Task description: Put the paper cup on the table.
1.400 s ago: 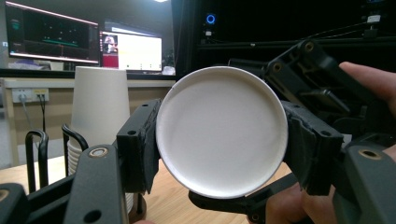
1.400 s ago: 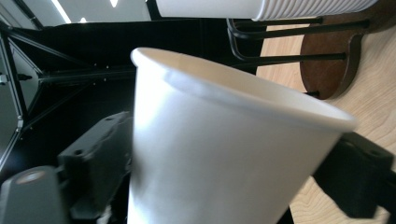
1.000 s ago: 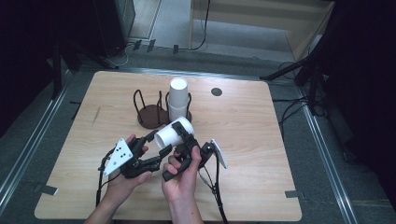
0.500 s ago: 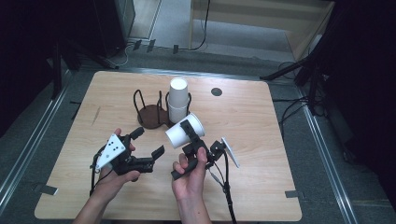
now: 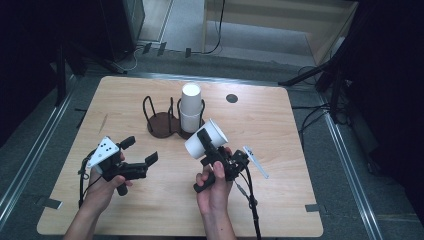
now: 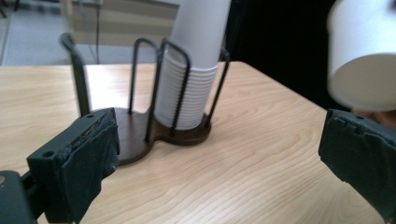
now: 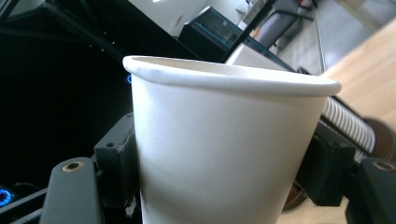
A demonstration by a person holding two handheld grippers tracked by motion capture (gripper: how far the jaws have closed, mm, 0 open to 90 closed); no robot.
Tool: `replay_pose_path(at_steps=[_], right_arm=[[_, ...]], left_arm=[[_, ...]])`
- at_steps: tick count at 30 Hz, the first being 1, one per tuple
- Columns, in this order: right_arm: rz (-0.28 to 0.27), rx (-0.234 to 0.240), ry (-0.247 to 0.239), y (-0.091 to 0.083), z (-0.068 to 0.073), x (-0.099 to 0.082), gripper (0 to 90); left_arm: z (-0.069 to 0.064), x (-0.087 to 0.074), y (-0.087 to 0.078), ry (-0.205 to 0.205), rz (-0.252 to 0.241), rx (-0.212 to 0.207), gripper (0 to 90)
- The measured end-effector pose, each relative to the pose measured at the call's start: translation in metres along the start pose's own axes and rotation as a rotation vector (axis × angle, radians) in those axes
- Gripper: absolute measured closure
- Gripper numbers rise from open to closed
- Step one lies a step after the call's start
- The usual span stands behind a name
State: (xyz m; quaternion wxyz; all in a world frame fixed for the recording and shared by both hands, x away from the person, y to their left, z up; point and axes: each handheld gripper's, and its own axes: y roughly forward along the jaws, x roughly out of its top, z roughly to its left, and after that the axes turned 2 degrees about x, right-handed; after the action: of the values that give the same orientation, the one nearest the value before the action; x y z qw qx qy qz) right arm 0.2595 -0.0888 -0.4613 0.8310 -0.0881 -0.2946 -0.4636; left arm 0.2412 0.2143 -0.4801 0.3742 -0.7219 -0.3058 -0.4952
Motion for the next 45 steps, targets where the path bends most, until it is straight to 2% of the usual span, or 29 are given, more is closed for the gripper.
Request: replay_pose_path(at_steps=[2, 3, 4, 5, 6, 7, 8, 9, 10, 12, 13, 14, 17, 18, 19, 22, 23, 24, 25, 26, 27, 29, 32, 34, 37, 38, 39, 40, 45], right_arm=[[0.004, -0.001, -0.039, -0.001, 0.003, 0.003, 26.8], [0.004, -0.001, -0.039, -0.001, 0.003, 0.003, 26.8], [-0.001, -0.002, -0.078, -0.002, 0.006, 0.006, 26.8], [-0.001, -0.002, -0.078, -0.002, 0.006, 0.006, 26.8], [-0.005, -0.011, -0.116, -0.003, 0.009, 0.009, 26.8], [-0.005, -0.011, -0.116, -0.003, 0.009, 0.009, 26.8], [-0.006, -0.023, -0.163, -0.004, 0.012, 0.010, 26.8], [-0.006, -0.023, -0.163, -0.004, 0.012, 0.010, 26.8], [-0.009, -0.036, -0.194, -0.004, 0.013, 0.011, 26.8], [-0.006, -0.055, -0.272, -0.004, 0.017, 0.011, 26.8], [-0.006, -0.055, -0.272, -0.004, 0.017, 0.011, 26.8], [-0.002, -0.068, -0.314, -0.003, 0.020, 0.010, 26.7], [-0.003, -0.069, -0.342, -0.003, 0.022, 0.010, 26.7], [-0.001, -0.065, -0.354, -0.003, 0.023, 0.010, 26.8], [-0.001, -0.065, -0.354, -0.003, 0.023, 0.010, 26.8], [-0.002, -0.054, -0.387, -0.004, 0.024, 0.009, 26.8], [-0.002, -0.054, -0.387, -0.004, 0.024, 0.009, 26.8], [-0.004, -0.054, -0.415, -0.004, 0.025, 0.009, 26.9], [-0.004, -0.054, -0.415, -0.004, 0.025, 0.009, 26.9], [-0.001, -0.051, -0.443, -0.004, 0.027, 0.008, 26.9], [-0.001, -0.051, -0.443, -0.004, 0.027, 0.008, 26.9], [-0.008, -0.054, -0.484, -0.005, 0.029, 0.008, 26.9], [-0.009, -0.064, -0.514, -0.005, 0.029, 0.008, 26.9], [-0.019, -0.069, -0.551, -0.004, 0.029, 0.008, 26.9], [-0.032, -0.087, -0.644, -0.002, 0.030, 0.006, 27.0], [-0.032, -0.087, -0.644, -0.002, 0.030, 0.006, 27.0], [-0.033, -0.105, -0.704, 0.000, 0.030, 0.005, 26.9], [-0.033, -0.105, -0.704, 0.000, 0.030, 0.005, 26.9], [-0.017, -0.149, -0.843, 0.004, 0.031, 0.005, 26.8]], left_arm=[[0.004, 0.000, -0.002, -0.002, 0.008, 0.013, 0.0], [0.004, 0.000, -0.002, -0.002, 0.008, 0.013, 0.0], [0.007, 0.000, -0.003, 0.003, 0.025, 0.023, 0.0], [0.007, 0.000, -0.003, 0.003, 0.025, 0.023, 0.0], [0.011, 0.001, -0.004, 0.034, 0.071, 0.036, 0.0], [0.011, 0.001, -0.004, 0.034, 0.071, 0.036, 0.0], [0.014, 0.002, -0.005, 0.095, 0.134, 0.077, 0.0], [0.014, 0.002, -0.005, 0.095, 0.134, 0.077, 0.0], [0.015, 0.002, -0.006, 0.109, 0.146, 0.098, 0.0], [0.020, 0.002, -0.008, 0.100, 0.152, 0.100, 0.0], [0.020, 0.002, -0.008, 0.100, 0.152, 0.100, 0.0], [0.024, 0.001, -0.009, 0.092, 0.150, 0.112, 0.0], [0.029, -0.001, -0.009, 0.084, 0.154, 0.130, 0.0], [0.035, -0.003, -0.010, 0.066, 0.162, 0.143, 0.0], [0.035, -0.003, -0.010, 0.066, 0.162, 0.143, 0.0], [0.049, -0.008, -0.013, 0.045, 0.171, 0.178, 0.0], [0.049, -0.008, -0.013, 0.045, 0.171, 0.178, 0.0], [0.055, -0.011, -0.015, 0.047, 0.174, 0.207, 0.0], [0.055, -0.011, -0.015, 0.047, 0.174, 0.207, 0.0], [0.060, -0.014, -0.016, 0.044, 0.179, 0.226, 0.0], [0.060, -0.014, -0.016, 0.044, 0.179, 0.226, 0.0], [0.068, -0.018, -0.019, 0.035, 0.179, 0.247, 0.0], [0.073, -0.021, -0.020, 0.028, 0.175, 0.245, 0.0], [0.077, -0.023, -0.022, 0.035, 0.173, 0.256, 0.0], [0.084, -0.028, -0.025, 0.027, 0.158, 0.268, 0.0], [0.086, -0.030, -0.026, 0.031, 0.155, 0.269, 0.0], [0.087, -0.032, -0.027, 0.032, 0.147, 0.277, 0.0], [0.089, -0.034, -0.028, 0.032, 0.143, 0.280, 0.0], [0.093, -0.043, -0.025, 0.035, 0.162, 0.324, 0.0]])
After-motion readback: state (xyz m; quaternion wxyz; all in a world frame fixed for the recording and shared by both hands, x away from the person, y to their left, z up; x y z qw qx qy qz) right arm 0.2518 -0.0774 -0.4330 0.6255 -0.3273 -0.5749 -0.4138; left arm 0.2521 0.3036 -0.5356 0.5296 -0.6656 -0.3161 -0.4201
